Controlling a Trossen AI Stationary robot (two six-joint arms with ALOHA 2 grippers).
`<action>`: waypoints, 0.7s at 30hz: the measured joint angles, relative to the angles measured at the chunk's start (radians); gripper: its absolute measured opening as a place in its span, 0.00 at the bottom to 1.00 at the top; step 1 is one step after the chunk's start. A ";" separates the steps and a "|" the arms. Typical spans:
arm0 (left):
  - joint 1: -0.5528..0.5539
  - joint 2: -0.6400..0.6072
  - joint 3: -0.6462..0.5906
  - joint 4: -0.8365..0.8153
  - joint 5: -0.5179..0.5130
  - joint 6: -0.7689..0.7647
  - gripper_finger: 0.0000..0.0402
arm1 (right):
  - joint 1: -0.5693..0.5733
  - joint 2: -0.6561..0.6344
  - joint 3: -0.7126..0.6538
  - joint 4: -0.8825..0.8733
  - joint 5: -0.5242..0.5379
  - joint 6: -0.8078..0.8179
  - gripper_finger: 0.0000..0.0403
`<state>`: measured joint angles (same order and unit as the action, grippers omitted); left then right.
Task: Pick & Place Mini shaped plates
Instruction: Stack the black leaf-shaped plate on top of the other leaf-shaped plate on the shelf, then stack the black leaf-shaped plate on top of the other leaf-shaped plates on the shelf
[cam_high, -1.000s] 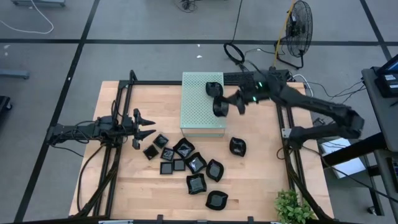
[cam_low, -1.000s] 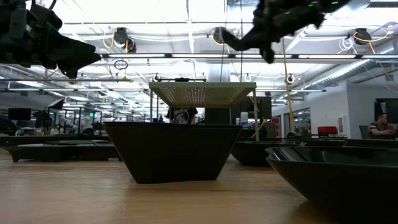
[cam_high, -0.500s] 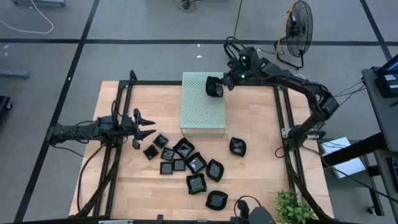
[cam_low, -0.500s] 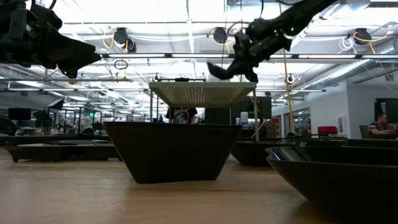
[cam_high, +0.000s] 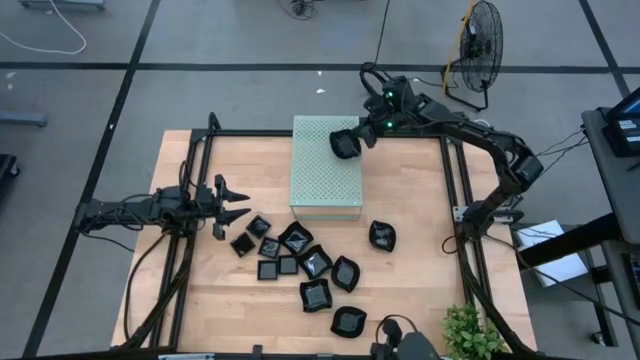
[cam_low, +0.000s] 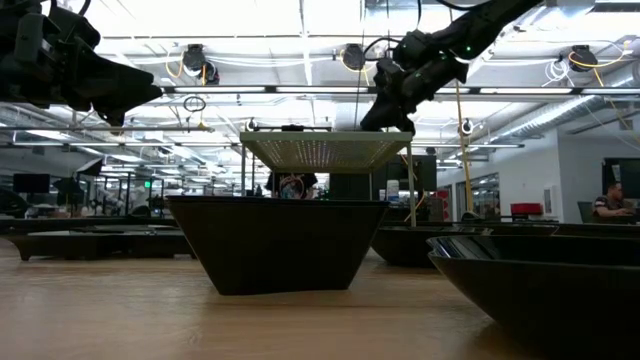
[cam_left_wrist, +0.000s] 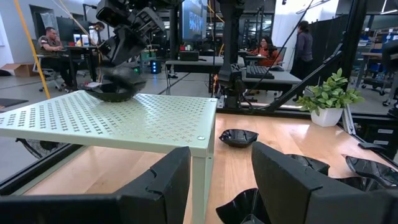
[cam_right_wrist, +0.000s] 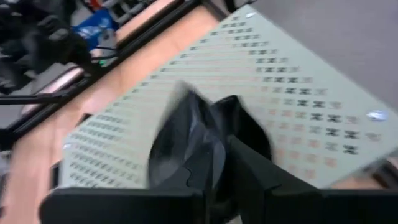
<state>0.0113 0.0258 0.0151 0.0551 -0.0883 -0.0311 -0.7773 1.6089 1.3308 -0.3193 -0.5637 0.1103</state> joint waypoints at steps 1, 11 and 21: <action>0.000 0.000 0.000 0.000 0.000 0.000 0.44 | 0.001 0.000 0.000 0.000 0.024 -0.001 0.13; 0.000 0.000 0.000 0.000 0.000 0.000 0.44 | 0.016 -0.035 -0.001 0.016 0.021 -0.007 0.20; 0.000 0.000 0.000 0.000 0.000 0.000 0.44 | 0.223 -0.171 -0.001 -0.082 -0.072 -0.045 0.22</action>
<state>0.0116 0.0257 0.0151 0.0551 -0.0883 -0.0311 -0.5541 1.4375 1.3300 -0.4015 -0.6356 0.0657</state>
